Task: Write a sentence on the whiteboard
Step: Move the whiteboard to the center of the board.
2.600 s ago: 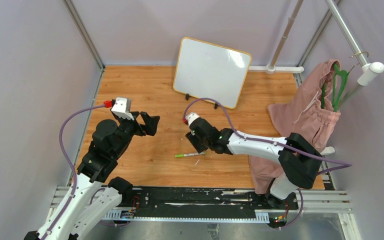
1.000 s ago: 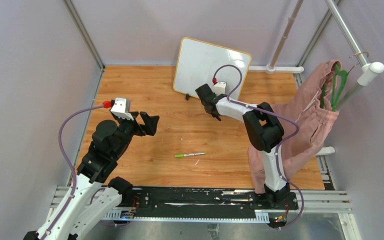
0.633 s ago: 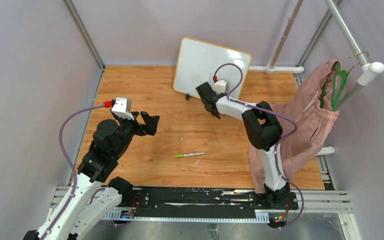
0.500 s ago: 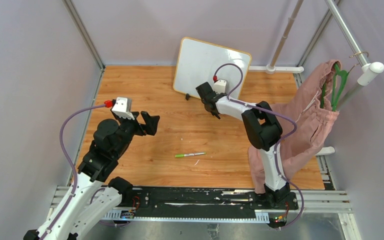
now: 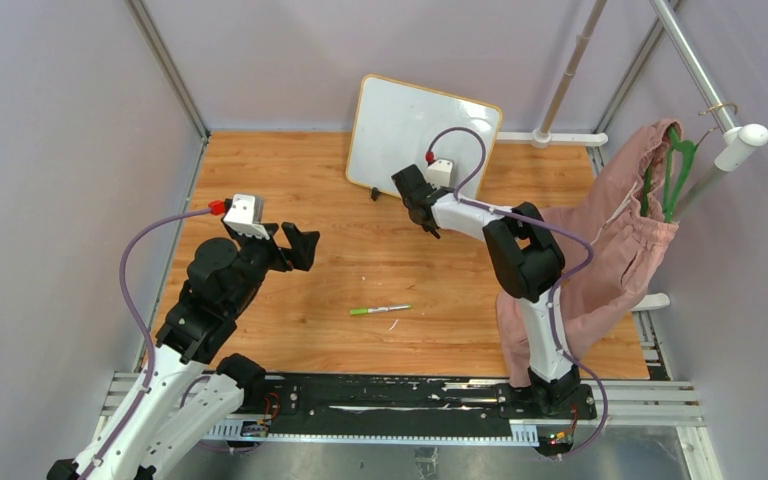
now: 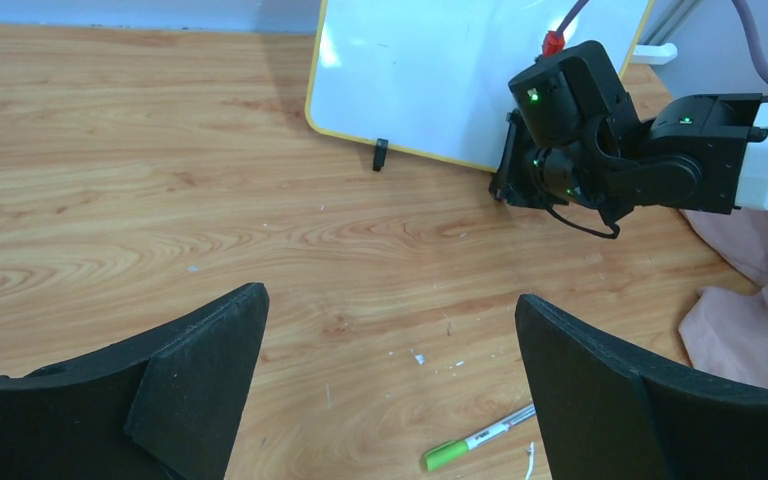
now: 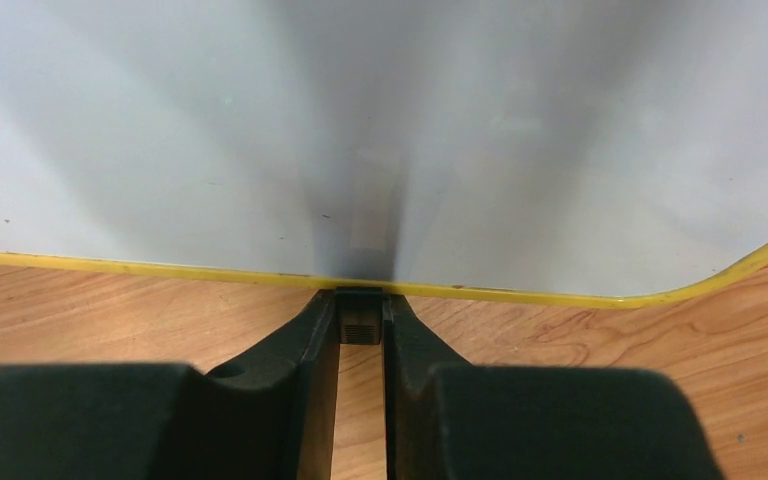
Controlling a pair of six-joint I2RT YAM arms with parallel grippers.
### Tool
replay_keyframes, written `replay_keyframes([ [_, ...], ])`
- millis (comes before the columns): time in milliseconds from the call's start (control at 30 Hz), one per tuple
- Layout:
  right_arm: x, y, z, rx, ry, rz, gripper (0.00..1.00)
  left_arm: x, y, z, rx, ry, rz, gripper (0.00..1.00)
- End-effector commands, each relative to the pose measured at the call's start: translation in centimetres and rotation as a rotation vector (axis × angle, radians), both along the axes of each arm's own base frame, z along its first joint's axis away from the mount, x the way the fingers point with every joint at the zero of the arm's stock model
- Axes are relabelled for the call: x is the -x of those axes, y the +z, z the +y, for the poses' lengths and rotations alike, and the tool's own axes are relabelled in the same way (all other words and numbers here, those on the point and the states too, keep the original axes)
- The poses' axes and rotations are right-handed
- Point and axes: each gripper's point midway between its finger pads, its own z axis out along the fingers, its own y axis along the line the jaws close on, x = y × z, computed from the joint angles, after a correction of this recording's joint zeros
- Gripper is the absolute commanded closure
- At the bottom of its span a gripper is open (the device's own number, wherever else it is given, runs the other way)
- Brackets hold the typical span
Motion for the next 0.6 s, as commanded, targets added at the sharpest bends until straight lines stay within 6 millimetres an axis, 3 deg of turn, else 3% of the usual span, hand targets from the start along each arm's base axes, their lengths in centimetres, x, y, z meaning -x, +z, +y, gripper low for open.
replay_keyframes([
  [0,1.5,-1.9,-1.6,0.048,0.017,0.070,1.00,0.2,0.0,-0.2,0.003,-0.012,0.003,0.00],
  [333,5.6,-2.4,-2.0,0.066,0.160,0.165,1.00,0.2,-0.2,-0.6,0.006,-0.028,0.007,0.00],
  [567,9.6,-2.7,-3.1,0.114,0.265,0.210,1.00,0.1,-0.5,-0.9,0.004,-0.039,0.018,0.00],
])
